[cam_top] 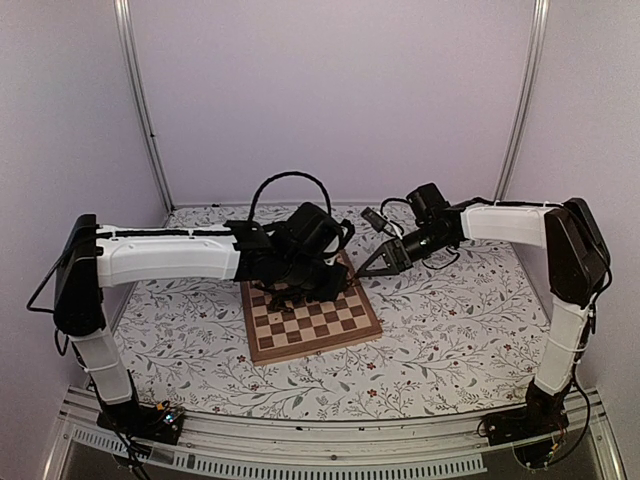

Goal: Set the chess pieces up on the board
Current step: Pick up the chess piece from the chessboard, then place the chess piece on the chessboard.

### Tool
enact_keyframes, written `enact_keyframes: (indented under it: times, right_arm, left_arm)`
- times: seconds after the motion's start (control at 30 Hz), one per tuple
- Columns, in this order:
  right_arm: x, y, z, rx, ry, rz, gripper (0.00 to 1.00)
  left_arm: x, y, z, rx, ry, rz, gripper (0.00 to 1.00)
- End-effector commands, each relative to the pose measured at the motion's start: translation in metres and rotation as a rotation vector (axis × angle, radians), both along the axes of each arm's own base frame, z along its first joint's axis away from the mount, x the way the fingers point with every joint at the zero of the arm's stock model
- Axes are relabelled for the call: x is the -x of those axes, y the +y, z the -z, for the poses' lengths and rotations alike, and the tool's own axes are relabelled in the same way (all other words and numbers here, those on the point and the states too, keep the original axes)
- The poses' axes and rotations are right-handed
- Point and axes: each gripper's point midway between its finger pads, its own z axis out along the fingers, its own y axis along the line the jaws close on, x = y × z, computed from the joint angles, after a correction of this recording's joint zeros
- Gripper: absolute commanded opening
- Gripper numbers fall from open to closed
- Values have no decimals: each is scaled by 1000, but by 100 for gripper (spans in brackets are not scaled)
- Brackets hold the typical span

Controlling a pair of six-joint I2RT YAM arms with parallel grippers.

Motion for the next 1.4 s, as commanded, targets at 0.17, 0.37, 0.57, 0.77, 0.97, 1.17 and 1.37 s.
enact_keyframes:
  times: [0.17,0.37,0.57,0.77,0.97,1.17,1.37]
  right_arm:
    - [1,6,2,-14,39,-19,44]
    - [9,6,-5,-61,66,-58,18]
    - [0,1,0,2,-8,-11,7]
    - [-36,-24,0,228,-356,130,6]
    - [-40,-36,7,439,-631,115,6]
    - [-13,-20,26,572,-767,-65,5]
    - [9,-6,52,672,-808,-187,5]
  left_arm:
    - [9,-22,-18,56,-15,34,0]
    - [8,-25,-15,46,-18,35,0]
    - [2,-16,-13,-13,-29,8,0]
    - [-23,33,-13,-125,-29,-44,0]
    - [-64,74,-24,-98,-28,-120,0]
    - [-110,110,-37,-71,-134,-169,0]
    - [-124,136,-21,-43,-122,-181,0]
